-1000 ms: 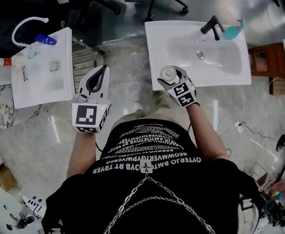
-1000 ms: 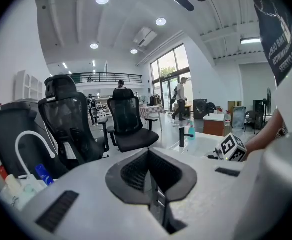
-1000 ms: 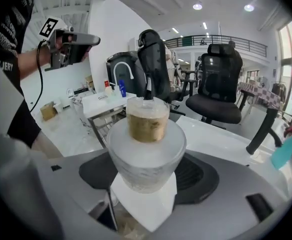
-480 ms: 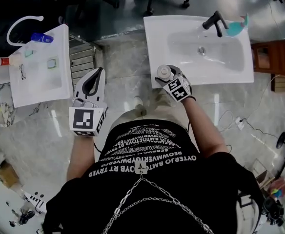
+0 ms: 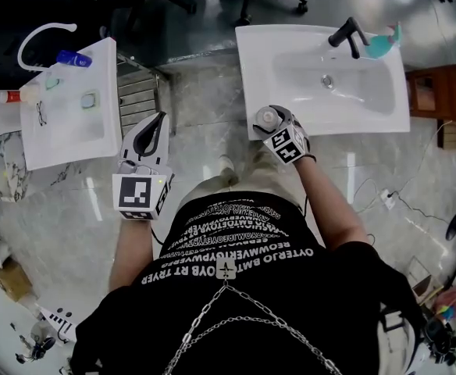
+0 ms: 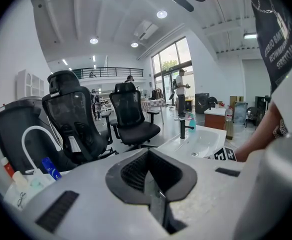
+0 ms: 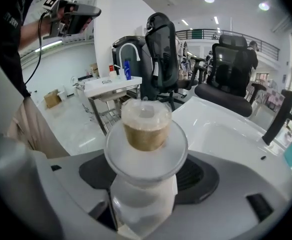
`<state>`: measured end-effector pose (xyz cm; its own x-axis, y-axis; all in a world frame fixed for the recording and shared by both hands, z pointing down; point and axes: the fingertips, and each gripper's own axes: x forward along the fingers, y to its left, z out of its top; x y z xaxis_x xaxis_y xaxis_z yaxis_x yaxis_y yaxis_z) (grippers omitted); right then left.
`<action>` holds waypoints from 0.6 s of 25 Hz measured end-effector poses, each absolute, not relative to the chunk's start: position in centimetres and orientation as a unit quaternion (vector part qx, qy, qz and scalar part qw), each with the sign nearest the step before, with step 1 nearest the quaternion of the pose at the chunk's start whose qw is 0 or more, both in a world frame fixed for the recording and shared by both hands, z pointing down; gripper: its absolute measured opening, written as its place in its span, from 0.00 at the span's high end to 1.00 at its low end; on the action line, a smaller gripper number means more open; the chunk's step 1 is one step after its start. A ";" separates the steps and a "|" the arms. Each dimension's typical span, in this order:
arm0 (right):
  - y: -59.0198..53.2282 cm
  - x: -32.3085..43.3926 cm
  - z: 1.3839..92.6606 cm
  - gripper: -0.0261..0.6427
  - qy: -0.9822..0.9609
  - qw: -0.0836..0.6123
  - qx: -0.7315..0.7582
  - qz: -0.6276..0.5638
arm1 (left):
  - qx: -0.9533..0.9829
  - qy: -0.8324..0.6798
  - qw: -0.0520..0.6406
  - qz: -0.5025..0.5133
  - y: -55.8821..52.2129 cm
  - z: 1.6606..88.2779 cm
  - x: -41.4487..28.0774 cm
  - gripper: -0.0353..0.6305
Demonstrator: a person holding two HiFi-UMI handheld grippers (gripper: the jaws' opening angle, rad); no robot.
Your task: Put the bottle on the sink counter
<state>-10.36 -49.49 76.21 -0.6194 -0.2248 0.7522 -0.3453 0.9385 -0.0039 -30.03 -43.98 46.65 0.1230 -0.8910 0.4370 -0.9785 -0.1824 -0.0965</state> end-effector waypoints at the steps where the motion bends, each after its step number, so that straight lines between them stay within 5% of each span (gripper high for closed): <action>1: -49.4 -10.4 76.3 0.47 -0.896 0.408 0.161 0.071 | 0.743 -0.629 0.106 0.202 -43.9 46.6 -30.1 0.94; 15: -49.3 -3.5 70.1 0.45 -0.866 0.413 0.260 0.111 | 0.758 -0.624 0.075 0.174 -41.2 44.0 -31.3 0.94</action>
